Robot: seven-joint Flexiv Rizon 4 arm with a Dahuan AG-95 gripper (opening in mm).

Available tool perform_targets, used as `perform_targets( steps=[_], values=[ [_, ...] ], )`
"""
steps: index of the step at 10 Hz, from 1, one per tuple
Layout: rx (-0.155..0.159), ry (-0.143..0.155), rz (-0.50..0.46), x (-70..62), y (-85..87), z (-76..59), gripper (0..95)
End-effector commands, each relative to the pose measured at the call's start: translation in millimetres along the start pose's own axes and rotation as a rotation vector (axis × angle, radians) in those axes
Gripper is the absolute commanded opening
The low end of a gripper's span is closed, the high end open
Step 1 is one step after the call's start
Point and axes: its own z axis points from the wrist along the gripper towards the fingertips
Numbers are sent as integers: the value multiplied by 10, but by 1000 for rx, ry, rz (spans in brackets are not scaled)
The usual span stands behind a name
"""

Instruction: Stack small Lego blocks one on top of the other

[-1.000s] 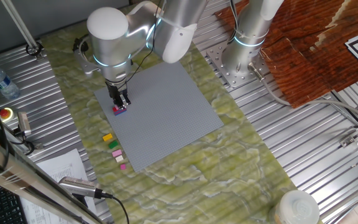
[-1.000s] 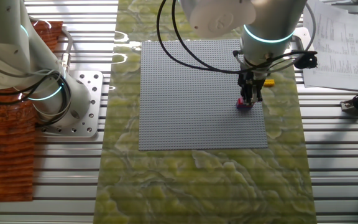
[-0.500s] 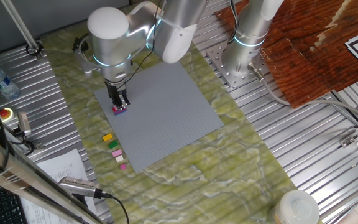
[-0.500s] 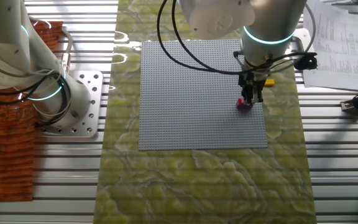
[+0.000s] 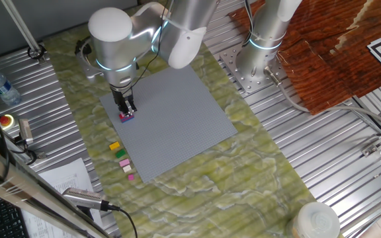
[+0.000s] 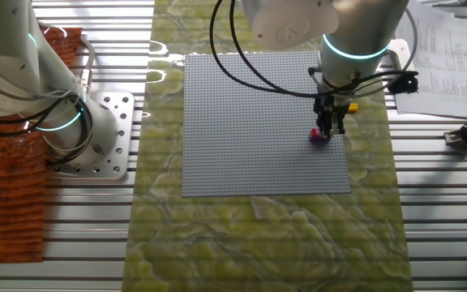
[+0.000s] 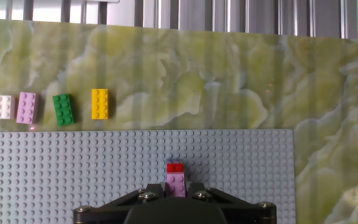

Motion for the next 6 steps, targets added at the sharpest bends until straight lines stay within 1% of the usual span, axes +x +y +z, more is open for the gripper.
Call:
perform_targets(
  steps=[1, 4, 5, 6],
  values=[
    [-4, 6, -6, -7, -4, 23, 0],
    [-7, 2, -4, -30, -26, 95, 0],
    [-16, 10, -7, -34, -26, 110, 0],
    [-18, 8, -7, -39, -13, 135, 0]
  ],
)
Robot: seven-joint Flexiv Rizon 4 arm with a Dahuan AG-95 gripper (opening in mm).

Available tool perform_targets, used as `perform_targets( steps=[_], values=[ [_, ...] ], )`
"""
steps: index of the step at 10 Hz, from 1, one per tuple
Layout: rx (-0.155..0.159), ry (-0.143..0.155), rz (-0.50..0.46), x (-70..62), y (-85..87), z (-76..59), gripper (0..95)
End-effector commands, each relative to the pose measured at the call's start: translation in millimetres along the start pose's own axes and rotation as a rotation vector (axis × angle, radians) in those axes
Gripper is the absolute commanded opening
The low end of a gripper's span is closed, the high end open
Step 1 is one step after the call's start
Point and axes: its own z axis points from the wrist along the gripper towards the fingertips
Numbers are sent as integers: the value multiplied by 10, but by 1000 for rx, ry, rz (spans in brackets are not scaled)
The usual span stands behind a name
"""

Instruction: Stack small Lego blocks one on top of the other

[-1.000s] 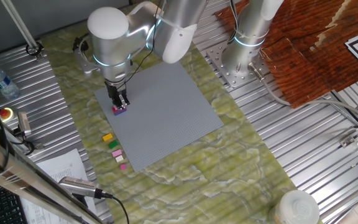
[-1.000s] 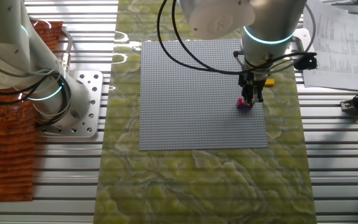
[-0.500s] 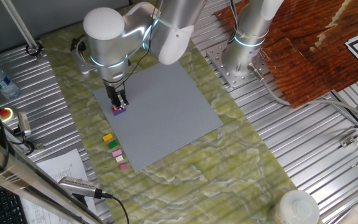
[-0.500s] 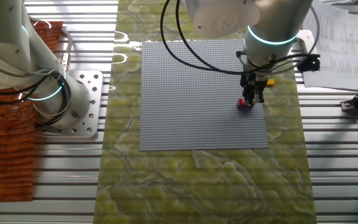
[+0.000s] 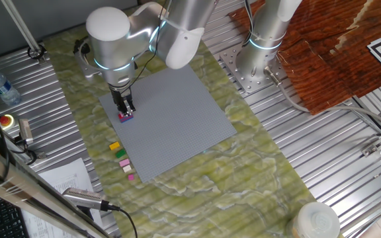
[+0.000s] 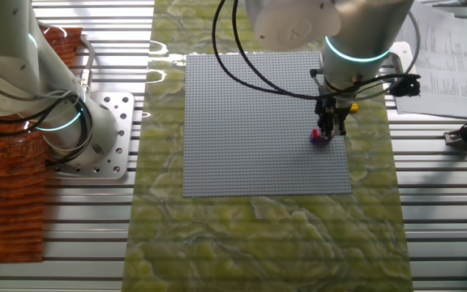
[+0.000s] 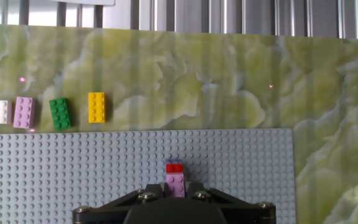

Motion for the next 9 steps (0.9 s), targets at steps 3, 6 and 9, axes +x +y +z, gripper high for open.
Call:
perform_targets(
  steps=[3, 6, 9],
  values=[
    [-6, -3, -4, -35, 10, 193, 0],
    [-9, -6, -2, -37, 4, 213, 0],
    [-8, 2, -2, -42, 0, 230, 0]
  ],
)
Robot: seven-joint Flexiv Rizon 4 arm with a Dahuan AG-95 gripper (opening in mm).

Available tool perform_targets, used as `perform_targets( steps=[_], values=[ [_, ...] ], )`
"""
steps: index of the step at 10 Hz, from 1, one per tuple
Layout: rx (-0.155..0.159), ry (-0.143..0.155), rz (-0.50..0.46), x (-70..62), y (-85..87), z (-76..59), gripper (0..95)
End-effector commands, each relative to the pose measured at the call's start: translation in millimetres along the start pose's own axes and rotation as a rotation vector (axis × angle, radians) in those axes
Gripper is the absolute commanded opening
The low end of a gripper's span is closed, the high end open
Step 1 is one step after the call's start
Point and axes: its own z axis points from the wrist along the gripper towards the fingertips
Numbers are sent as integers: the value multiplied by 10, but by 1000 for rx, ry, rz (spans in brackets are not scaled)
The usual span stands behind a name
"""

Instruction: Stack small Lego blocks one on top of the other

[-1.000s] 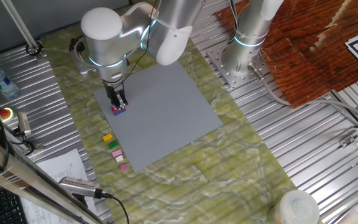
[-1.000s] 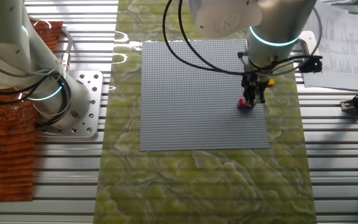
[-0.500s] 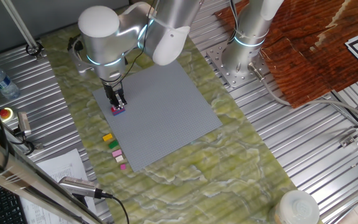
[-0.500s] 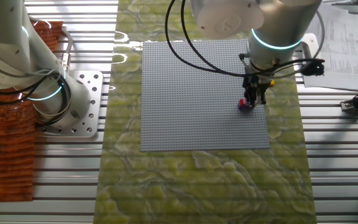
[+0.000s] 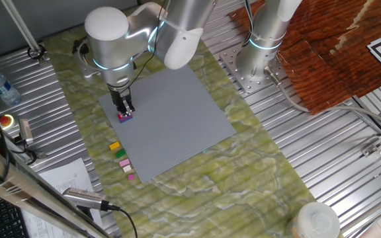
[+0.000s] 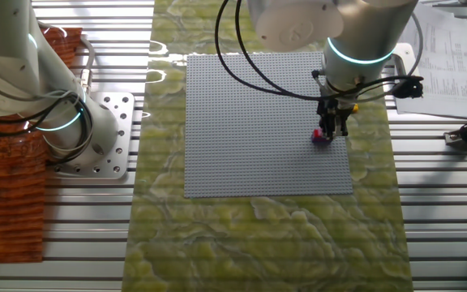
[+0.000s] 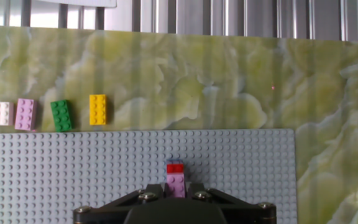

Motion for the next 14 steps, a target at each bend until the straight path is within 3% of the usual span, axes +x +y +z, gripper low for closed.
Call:
perform_targets(
  steps=[1, 5, 6, 8, 9, 13, 14],
  values=[
    [0, 4, 1, -5, 2, 226, 0],
    [3, 2, 5, 4, 11, 188, 0],
    [7, 2, 3, 11, 15, 160, 190],
    [10, -4, 1, 13, 16, 155, 190],
    [10, -5, 0, 13, 17, 152, 380],
    [8, -6, 1, 17, 58, 47, 380],
    [2, -6, 4, 41, 92, -67, 380]
  ],
)
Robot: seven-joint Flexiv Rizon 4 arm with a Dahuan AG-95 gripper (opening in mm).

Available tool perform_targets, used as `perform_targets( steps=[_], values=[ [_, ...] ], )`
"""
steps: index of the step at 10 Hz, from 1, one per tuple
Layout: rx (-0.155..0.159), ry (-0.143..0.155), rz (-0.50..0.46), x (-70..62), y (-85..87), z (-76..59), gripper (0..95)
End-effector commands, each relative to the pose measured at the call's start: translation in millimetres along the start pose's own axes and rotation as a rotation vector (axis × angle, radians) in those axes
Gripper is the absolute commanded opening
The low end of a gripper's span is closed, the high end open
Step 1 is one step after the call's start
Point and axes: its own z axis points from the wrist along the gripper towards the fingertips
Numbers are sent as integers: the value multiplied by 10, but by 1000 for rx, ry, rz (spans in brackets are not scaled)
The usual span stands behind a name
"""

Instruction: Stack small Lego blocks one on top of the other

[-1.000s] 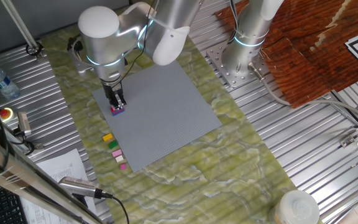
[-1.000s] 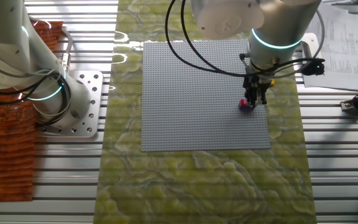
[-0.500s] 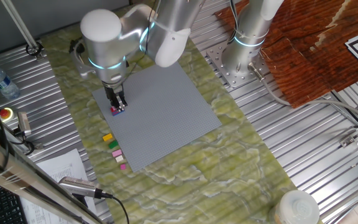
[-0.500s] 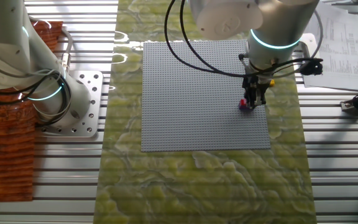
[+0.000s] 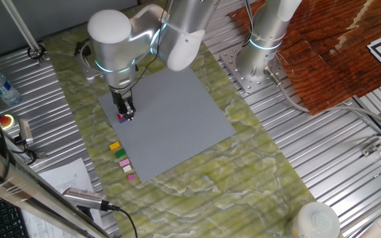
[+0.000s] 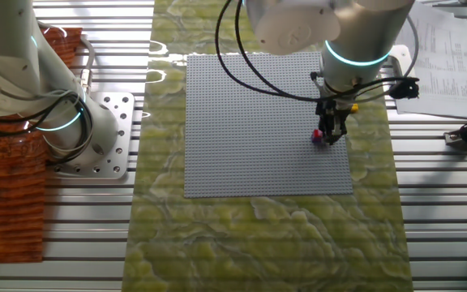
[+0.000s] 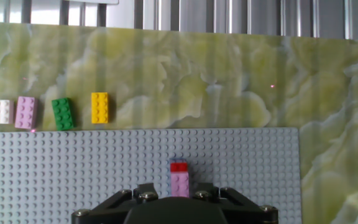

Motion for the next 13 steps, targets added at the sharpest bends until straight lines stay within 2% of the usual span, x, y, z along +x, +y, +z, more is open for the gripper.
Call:
perform_targets(
  steps=[1, 2, 3, 6, 11, 13],
  values=[
    [-8, 11, 6, 43, 62, -221, 190],
    [-5, 19, 6, 53, 79, -315, 0],
    [6, 31, -4, 65, 91, -407, 0],
    [6, 40, 19, 69, 91, -408, 0],
    [30, 32, 1, 49, -43, -200, 0],
    [32, 30, -3, 38, -60, -163, 0]
  ],
)
